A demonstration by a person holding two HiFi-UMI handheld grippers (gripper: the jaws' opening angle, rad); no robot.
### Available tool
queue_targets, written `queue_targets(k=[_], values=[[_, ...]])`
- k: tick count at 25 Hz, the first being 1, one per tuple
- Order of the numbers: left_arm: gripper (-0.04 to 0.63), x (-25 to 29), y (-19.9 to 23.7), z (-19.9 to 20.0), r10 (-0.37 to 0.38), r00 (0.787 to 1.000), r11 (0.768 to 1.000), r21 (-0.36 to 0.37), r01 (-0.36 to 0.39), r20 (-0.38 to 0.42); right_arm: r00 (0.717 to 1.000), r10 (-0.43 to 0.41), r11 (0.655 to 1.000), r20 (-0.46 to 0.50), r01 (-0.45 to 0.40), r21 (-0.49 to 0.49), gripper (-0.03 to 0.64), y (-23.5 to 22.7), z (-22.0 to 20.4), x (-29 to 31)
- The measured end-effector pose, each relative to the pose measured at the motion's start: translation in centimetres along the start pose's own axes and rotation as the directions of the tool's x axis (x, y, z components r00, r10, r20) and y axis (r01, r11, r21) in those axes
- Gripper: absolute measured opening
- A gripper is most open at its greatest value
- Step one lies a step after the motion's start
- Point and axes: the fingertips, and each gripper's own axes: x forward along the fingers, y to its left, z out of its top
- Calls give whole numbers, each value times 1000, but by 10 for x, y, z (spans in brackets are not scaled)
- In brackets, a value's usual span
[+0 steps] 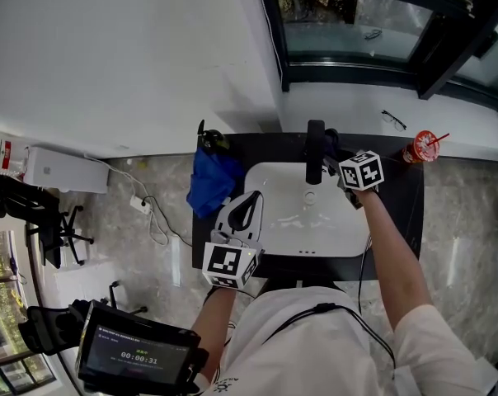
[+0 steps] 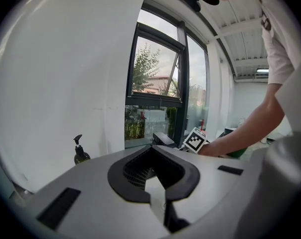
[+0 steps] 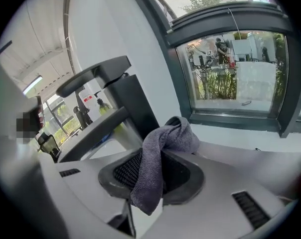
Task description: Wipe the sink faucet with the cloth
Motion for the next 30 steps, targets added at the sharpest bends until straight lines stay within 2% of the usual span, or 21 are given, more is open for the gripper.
queue_targets(k=[6,14,30], values=[[-6,9,-9,4,-31,999,1000,6,31,12,990,70,997,122,-72,9,110,10,28,-22],[-6,11,-25,12,-73,997,997,24,72,24,947,144,988,287,-156,18,110,28,72,-64],[-6,11,-38,18,-122,991,992,39,120,51,873,276,961,403,-261,-94,110,76,114,-122]])
